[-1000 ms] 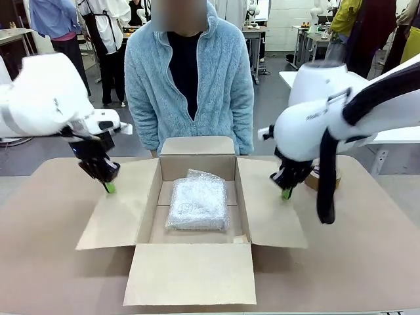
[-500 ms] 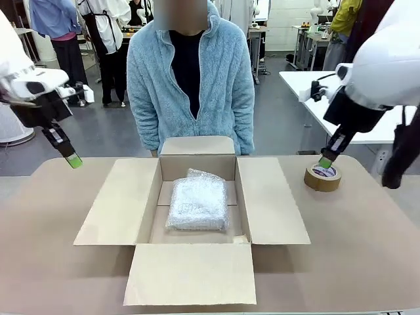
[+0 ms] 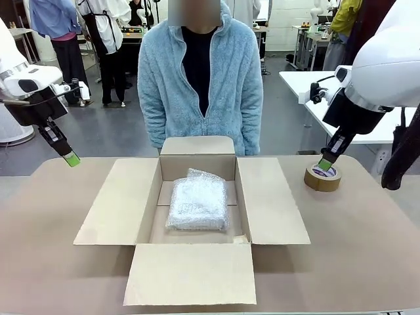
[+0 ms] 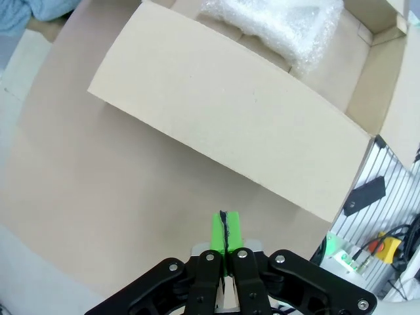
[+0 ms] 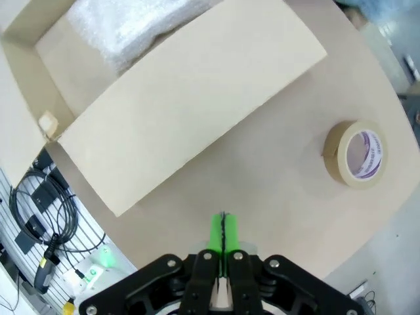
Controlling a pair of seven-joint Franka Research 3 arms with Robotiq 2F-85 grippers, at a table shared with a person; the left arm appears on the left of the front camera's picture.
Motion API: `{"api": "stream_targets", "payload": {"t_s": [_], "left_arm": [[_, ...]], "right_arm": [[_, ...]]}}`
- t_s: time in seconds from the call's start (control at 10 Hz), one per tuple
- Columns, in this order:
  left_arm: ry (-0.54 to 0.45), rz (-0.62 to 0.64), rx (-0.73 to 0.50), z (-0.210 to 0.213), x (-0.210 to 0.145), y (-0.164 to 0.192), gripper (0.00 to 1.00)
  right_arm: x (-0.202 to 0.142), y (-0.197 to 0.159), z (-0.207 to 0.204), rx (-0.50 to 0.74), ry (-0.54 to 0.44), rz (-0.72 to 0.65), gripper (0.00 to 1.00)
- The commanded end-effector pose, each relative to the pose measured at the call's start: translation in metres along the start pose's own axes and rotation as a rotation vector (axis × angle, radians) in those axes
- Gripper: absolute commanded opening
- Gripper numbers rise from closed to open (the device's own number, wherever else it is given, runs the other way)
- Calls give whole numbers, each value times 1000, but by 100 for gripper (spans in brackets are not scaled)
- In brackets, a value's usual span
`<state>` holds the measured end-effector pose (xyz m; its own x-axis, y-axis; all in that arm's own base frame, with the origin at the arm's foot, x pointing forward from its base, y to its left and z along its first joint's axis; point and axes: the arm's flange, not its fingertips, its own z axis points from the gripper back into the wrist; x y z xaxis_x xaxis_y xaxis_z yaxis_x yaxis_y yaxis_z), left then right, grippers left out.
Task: Wrap the clocks to prevent damage.
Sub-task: Once the human has placed the objects inside and stepped back, release both hands from the side flaps of the Package Box.
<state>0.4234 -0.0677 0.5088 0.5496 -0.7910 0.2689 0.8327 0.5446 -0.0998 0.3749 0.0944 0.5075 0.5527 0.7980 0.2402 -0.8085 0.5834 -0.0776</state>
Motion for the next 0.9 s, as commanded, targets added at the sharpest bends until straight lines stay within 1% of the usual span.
{"api": "stream_targets", "payload": {"t_s": [0.0,0.1,0.2,0.3,0.4,0.5,0.7,0.8], "left_arm": [[6,-170,-16,17,-16,1,0],[42,-239,24,17,-16,-7,0],[95,-301,55,14,-11,-12,0],[154,-341,73,13,-10,-11,0],[187,-372,94,10,-7,-13,0],[105,-281,38,15,-10,-10,0],[105,-281,38,15,-10,-10,0],[144,-318,56,13,-9,-11,0]], "right_arm": [[-24,-12,9,13,15,231,1],[-34,-16,9,-7,55,312,1],[-44,-20,7,-6,77,452,1],[-48,-24,4,12,78,511,1],[-49,-27,2,27,50,515,1],[-39,-20,8,21,77,422,1],[-39,-20,8,21,77,422,1],[-43,-23,8,25,75,473,1]]}}
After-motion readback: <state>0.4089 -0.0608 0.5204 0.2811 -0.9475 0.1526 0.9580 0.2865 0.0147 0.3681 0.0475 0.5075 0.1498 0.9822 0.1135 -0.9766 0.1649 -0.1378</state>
